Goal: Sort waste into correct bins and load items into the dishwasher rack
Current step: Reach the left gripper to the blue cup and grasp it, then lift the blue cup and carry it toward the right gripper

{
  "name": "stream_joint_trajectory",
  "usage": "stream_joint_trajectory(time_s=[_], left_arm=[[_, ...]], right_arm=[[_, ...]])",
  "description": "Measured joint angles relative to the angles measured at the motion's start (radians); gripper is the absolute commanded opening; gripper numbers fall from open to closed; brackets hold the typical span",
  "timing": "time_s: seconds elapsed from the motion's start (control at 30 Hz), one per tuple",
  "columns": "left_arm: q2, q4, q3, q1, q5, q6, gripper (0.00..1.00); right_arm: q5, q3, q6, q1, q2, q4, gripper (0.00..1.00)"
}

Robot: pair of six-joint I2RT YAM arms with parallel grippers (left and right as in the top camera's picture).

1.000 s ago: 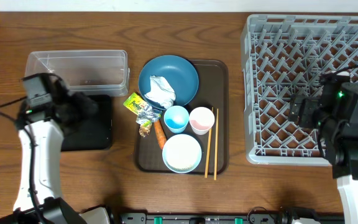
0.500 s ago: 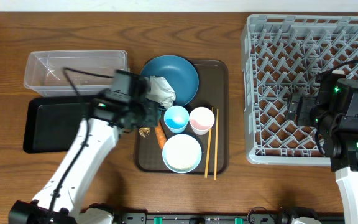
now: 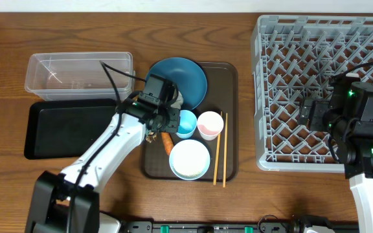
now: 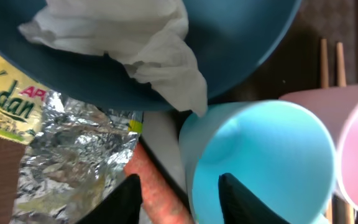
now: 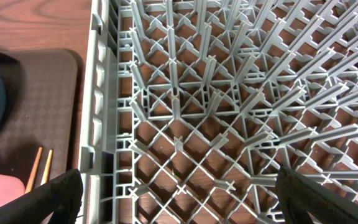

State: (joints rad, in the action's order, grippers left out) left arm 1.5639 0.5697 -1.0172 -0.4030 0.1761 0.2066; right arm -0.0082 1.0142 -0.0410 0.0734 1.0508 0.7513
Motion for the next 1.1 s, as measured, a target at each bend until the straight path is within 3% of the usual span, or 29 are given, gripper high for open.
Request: stream_joint_trajectory(time_s=[0.47,0.6,0.7,1.1], left_arm=[[0.041,-0.033,0.0,0.0,0.0,-0.001,0.27],[0.068,-0.035,0.0,0.0,0.0,0.003,0.19],[0.07,-0.058,-0.001,0.0,0.001,0.001,0.07],[0.064,-0.052,-0.001,0.005,0.0,0.002,0.06]], right_arm=[[0.0,0.0,0.0,0.0,0.0,0.0,0.96],[0.0,0.0,0.0,0.0,0.0,0.0,0.96],[0.0,0.0,0.0,0.0,0.0,0.0,0.96],[0.0,0.0,0.0,0.0,0.0,0.001,0.97]])
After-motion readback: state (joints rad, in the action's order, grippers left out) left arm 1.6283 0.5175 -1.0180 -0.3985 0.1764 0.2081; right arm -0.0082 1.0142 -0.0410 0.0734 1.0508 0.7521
